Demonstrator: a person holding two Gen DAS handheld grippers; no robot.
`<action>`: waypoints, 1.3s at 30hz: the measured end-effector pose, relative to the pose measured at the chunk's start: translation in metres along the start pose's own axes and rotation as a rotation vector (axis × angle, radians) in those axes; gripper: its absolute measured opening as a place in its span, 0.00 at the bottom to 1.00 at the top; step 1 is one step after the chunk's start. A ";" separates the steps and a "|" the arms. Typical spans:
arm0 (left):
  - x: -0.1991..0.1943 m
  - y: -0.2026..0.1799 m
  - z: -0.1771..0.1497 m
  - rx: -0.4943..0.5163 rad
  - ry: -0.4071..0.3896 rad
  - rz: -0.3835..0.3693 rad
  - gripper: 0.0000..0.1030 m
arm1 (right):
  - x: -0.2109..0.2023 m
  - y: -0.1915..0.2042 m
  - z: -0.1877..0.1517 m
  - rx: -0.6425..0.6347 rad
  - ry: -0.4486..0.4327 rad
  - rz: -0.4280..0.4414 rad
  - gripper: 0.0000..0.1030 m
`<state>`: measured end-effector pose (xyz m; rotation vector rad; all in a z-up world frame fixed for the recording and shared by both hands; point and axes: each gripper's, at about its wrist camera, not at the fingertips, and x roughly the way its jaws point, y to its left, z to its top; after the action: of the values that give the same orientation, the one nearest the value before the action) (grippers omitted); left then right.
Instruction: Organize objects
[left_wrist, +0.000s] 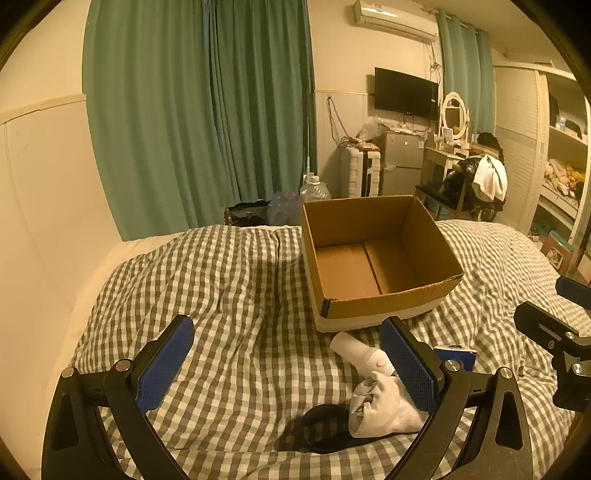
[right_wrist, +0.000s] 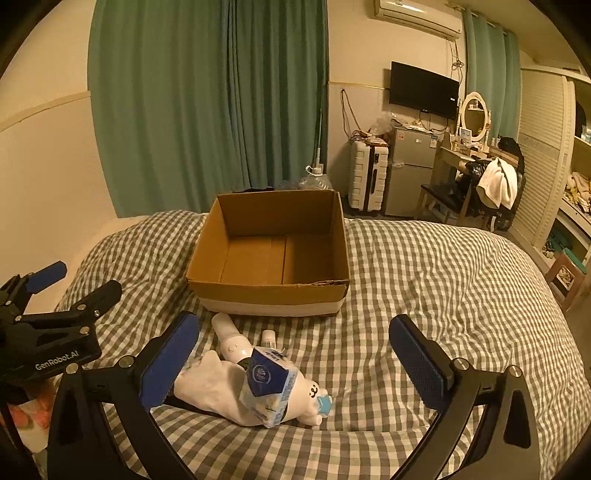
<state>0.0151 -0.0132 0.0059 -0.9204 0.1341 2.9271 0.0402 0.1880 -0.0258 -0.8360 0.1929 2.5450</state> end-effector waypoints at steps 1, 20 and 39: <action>0.001 0.000 -0.001 0.007 0.000 -0.011 1.00 | 0.000 0.001 0.000 -0.001 0.000 -0.002 1.00; 0.018 0.021 -0.006 -0.023 0.027 -0.050 1.00 | 0.016 0.019 -0.005 -0.038 0.047 0.022 1.00; 0.036 0.026 -0.006 0.006 0.061 -0.059 1.00 | 0.035 0.034 -0.003 -0.053 0.093 0.042 0.99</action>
<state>-0.0133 -0.0382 -0.0181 -0.9959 0.1165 2.8444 0.0010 0.1701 -0.0495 -0.9809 0.1748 2.5619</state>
